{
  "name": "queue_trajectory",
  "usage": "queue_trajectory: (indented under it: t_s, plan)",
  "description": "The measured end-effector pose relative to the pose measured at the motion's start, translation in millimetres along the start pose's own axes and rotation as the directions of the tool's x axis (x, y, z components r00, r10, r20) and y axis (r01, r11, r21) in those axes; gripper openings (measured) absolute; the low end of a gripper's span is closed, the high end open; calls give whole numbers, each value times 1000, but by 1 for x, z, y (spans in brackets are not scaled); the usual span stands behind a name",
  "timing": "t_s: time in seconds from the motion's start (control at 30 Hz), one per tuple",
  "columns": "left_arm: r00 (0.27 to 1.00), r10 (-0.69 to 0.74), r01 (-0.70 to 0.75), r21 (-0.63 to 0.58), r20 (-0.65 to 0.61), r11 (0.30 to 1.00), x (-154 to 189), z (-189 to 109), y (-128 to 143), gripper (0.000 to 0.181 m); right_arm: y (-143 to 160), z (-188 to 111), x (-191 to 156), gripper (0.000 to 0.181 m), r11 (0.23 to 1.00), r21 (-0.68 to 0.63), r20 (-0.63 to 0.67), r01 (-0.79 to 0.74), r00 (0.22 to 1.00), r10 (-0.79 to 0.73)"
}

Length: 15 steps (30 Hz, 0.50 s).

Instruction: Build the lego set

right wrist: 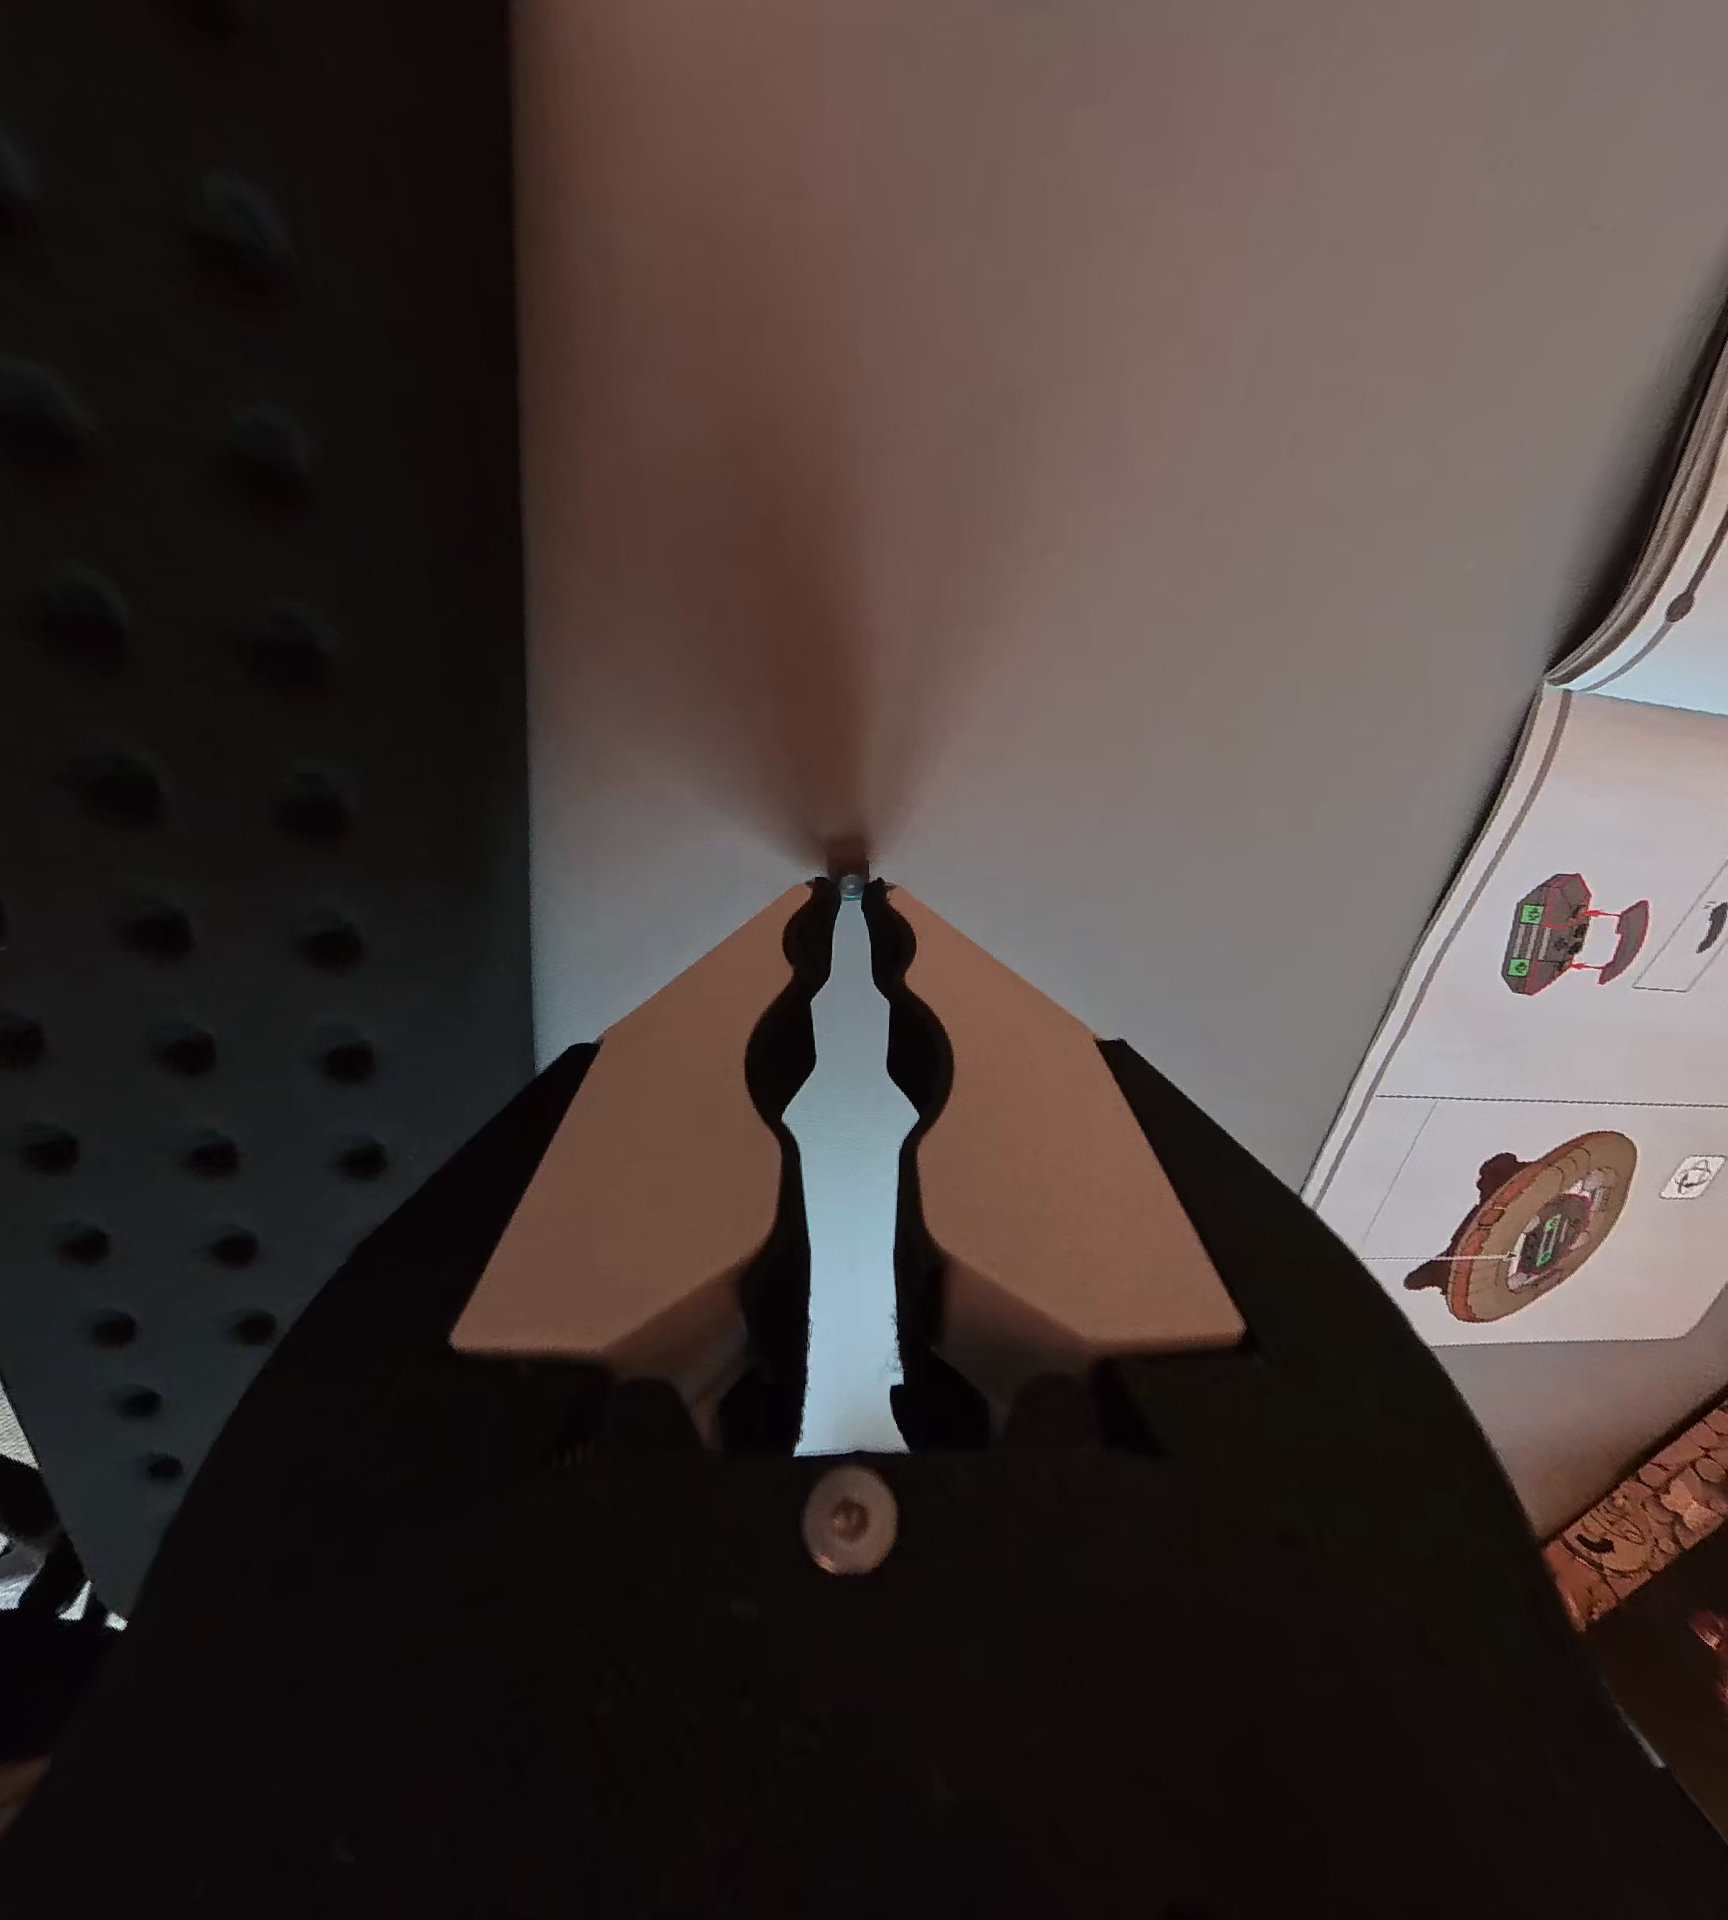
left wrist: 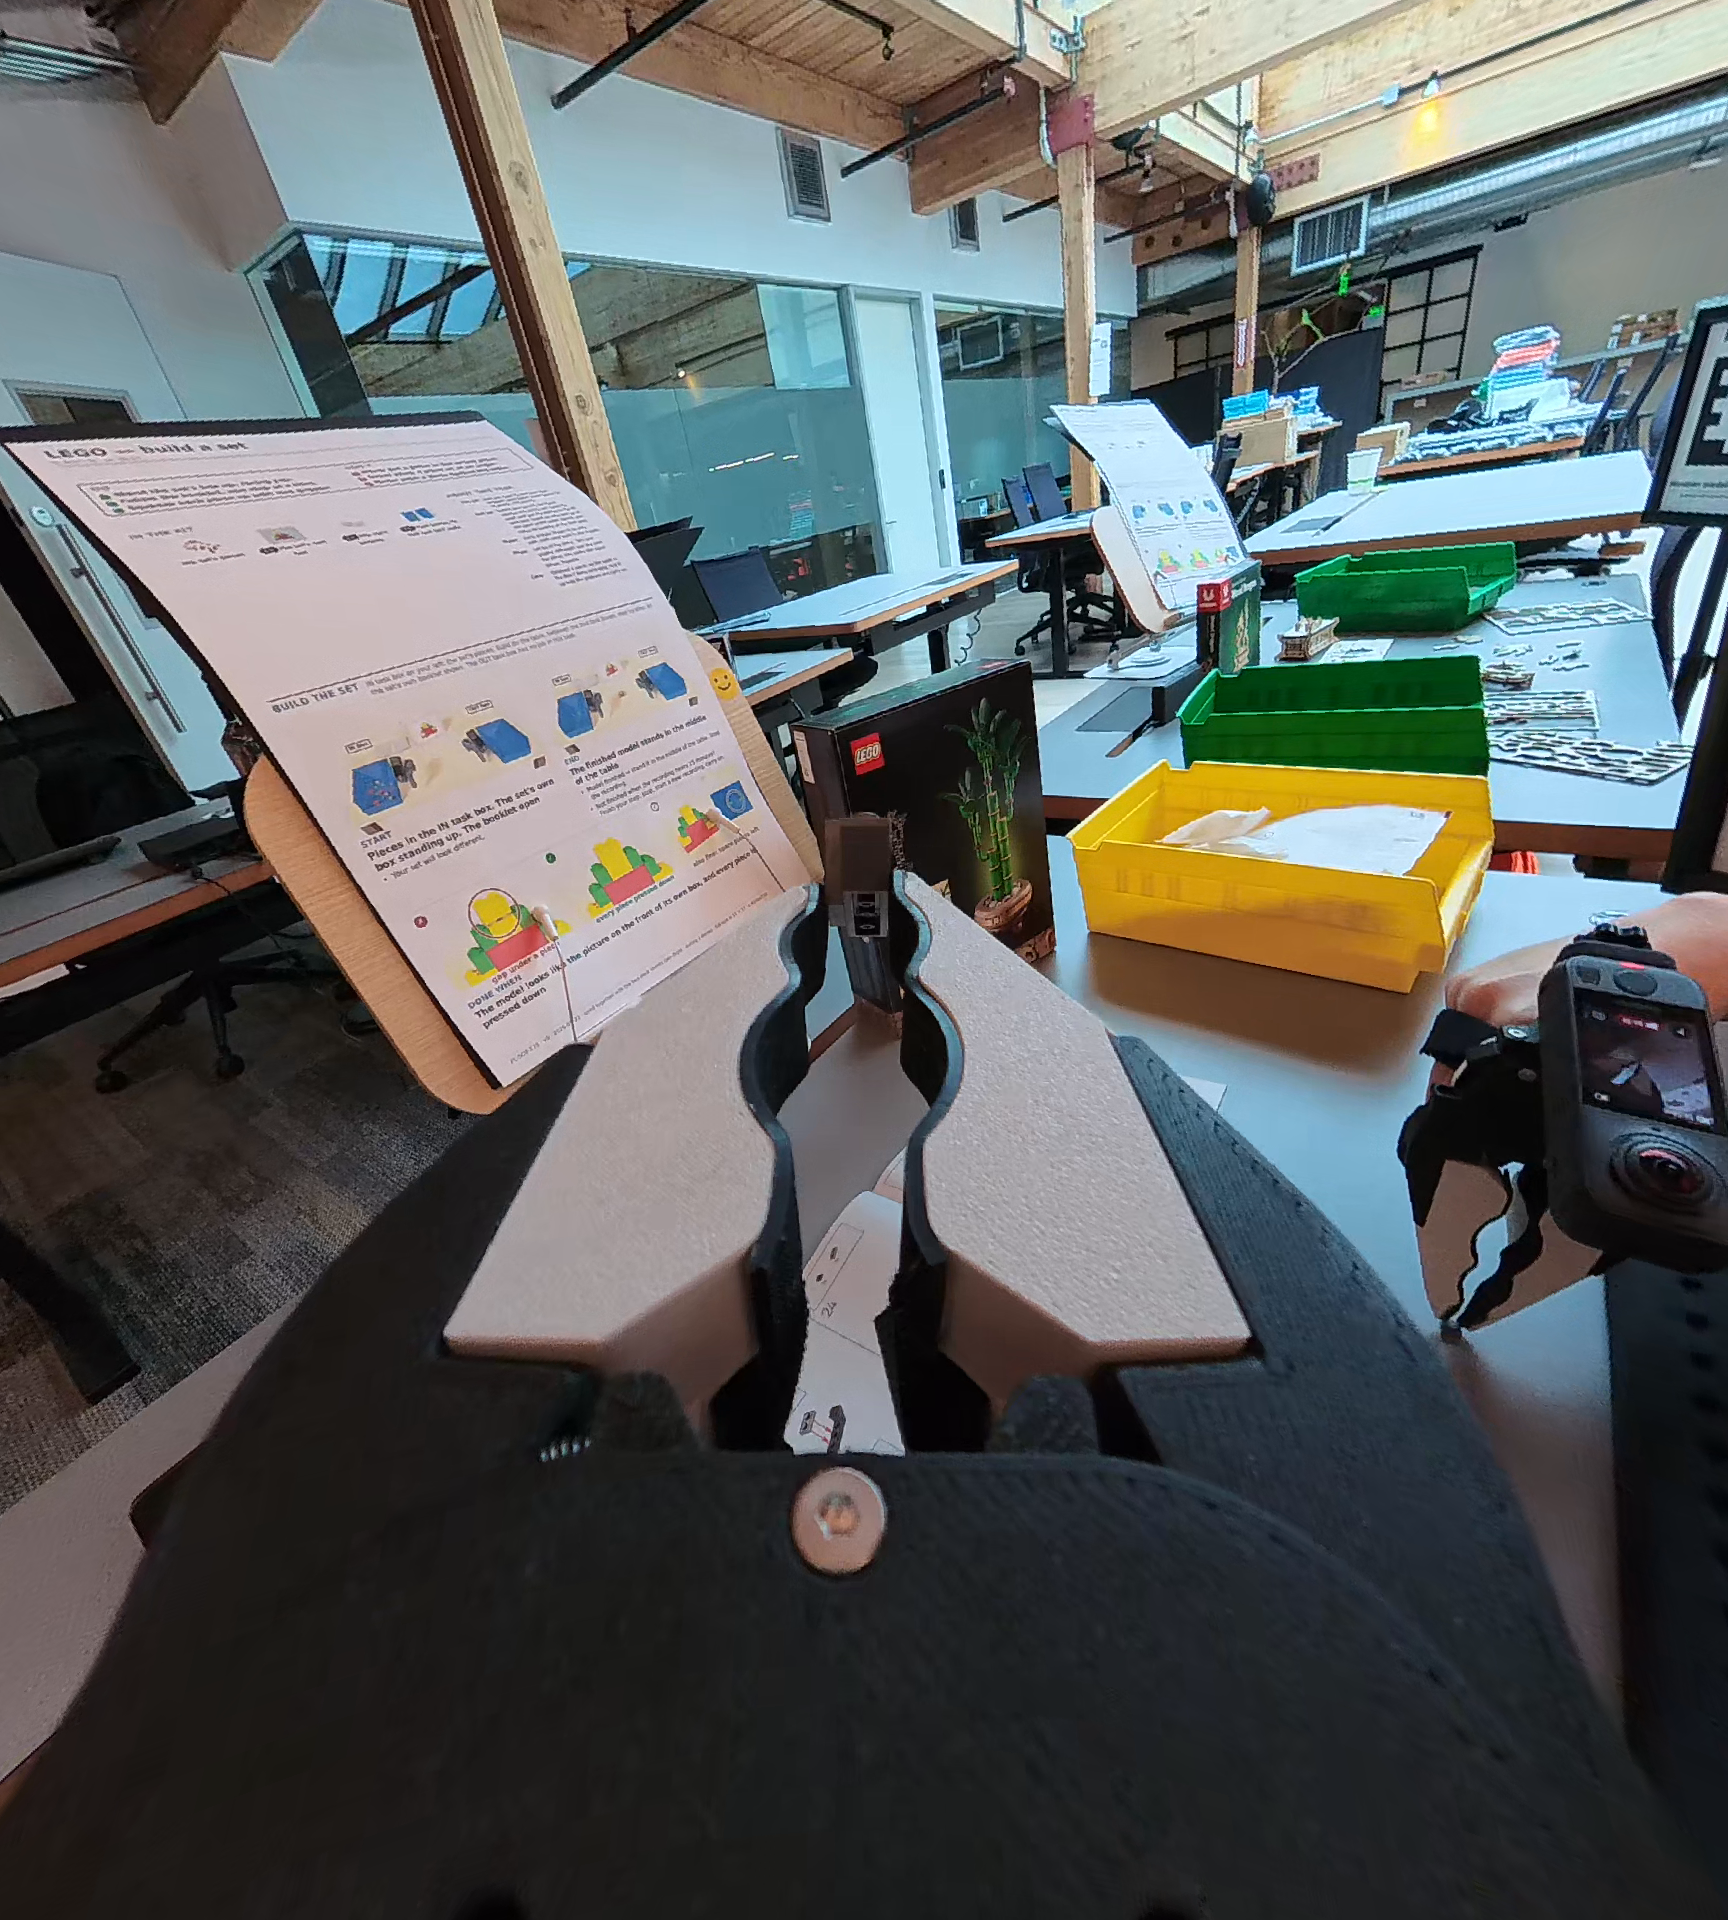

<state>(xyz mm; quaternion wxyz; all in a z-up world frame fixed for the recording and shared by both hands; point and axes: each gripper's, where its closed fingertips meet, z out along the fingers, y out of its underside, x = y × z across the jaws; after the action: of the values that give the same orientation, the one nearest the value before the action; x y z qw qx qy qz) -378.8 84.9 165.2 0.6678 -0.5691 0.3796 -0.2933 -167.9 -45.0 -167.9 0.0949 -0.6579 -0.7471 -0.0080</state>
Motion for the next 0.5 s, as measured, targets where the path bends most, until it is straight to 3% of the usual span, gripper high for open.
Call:
queue_trajectory:
  t_s: [0.5]
  plan:
    - [1000,1,-1,-4,-2,1000,1,1,1,8,-2,1,0,3,1000,15,6,-8,1000,8]
